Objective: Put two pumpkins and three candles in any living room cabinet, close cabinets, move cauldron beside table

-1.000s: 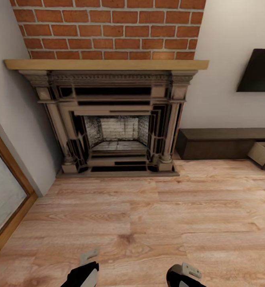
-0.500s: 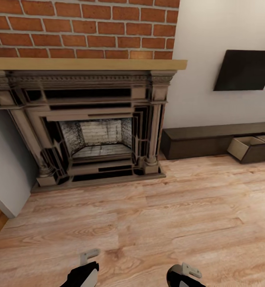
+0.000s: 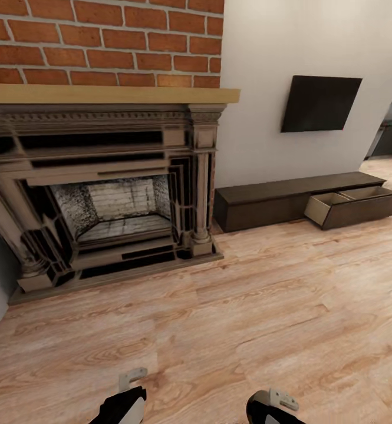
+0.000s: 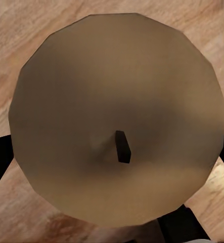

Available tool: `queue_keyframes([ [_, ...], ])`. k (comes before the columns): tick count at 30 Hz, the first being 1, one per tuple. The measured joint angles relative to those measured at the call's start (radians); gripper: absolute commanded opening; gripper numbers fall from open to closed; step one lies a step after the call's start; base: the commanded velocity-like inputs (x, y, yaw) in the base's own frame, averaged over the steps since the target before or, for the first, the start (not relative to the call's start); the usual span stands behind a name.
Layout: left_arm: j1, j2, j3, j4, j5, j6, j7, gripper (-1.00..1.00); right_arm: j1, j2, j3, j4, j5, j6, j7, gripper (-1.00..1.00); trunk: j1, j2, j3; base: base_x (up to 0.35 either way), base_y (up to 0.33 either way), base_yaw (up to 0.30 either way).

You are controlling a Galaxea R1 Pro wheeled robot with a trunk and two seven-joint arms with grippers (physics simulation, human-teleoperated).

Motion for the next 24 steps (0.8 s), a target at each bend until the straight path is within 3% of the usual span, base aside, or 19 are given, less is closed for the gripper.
queue_keyframes([
  [24,0.000,0.000,0.000,0.000,0.000,0.000,0.000,1.00,0.000,0.000,0.000,0.000,0.000,0.000,0.000,-1.00,0.000,0.000,0.000,0.000,0.000,-0.284],
])
